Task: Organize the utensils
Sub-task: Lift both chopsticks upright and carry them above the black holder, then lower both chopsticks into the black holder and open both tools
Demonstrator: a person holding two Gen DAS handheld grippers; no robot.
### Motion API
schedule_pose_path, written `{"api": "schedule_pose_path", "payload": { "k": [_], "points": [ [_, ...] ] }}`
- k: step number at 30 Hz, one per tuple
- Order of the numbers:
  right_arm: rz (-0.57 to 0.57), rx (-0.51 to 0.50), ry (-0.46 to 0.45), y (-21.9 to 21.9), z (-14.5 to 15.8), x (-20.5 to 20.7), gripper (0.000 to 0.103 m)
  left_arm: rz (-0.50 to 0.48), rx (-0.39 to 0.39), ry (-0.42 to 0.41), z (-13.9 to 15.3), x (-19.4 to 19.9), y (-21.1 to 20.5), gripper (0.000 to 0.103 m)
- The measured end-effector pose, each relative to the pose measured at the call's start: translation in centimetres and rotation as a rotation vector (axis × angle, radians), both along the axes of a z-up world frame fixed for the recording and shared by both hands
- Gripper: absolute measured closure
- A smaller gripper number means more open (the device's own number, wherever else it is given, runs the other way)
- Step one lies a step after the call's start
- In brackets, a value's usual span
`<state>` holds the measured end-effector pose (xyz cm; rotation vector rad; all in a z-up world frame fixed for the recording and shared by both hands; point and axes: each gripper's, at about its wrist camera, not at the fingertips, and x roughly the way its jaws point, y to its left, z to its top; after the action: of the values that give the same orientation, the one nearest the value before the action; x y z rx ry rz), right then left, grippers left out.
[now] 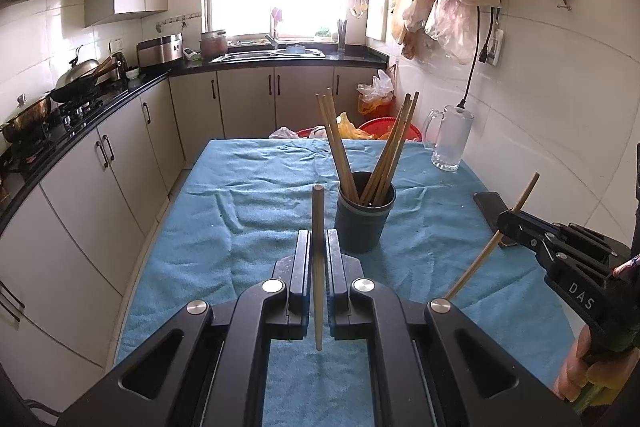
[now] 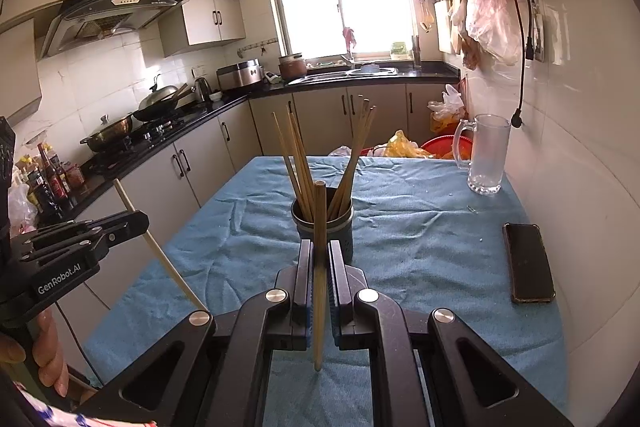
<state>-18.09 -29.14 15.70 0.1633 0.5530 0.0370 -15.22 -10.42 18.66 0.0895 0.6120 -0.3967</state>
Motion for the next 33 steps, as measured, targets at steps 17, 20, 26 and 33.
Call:
{"api": "schedule_pose_path", "payload": {
  "k": [17, 20, 26, 33],
  "points": [
    [0.005, 0.024, -0.007, -1.1, 1.2, 2.4, 0.096, -0.082, -0.012, -0.008, 2.2, 2.6, -1.1, 0.097],
    [0.005, 0.038, -0.011, -1.6, 1.8, 3.1, 0.096, -0.099, -0.03, -0.013, 3.4, 3.3, -1.0, 0.097],
    [0.001, 0.032, -0.059, -2.6, 4.6, 4.6, 0.096, -0.121, -0.043, -0.044, 6.1, 4.3, -1.1, 0.097],
    [0.007, 0.029, -0.128, -3.3, 8.4, 7.1, 0.096, -0.15, -0.115, -0.06, 9.3, 6.7, -1.7, 0.097]
  ]
}}
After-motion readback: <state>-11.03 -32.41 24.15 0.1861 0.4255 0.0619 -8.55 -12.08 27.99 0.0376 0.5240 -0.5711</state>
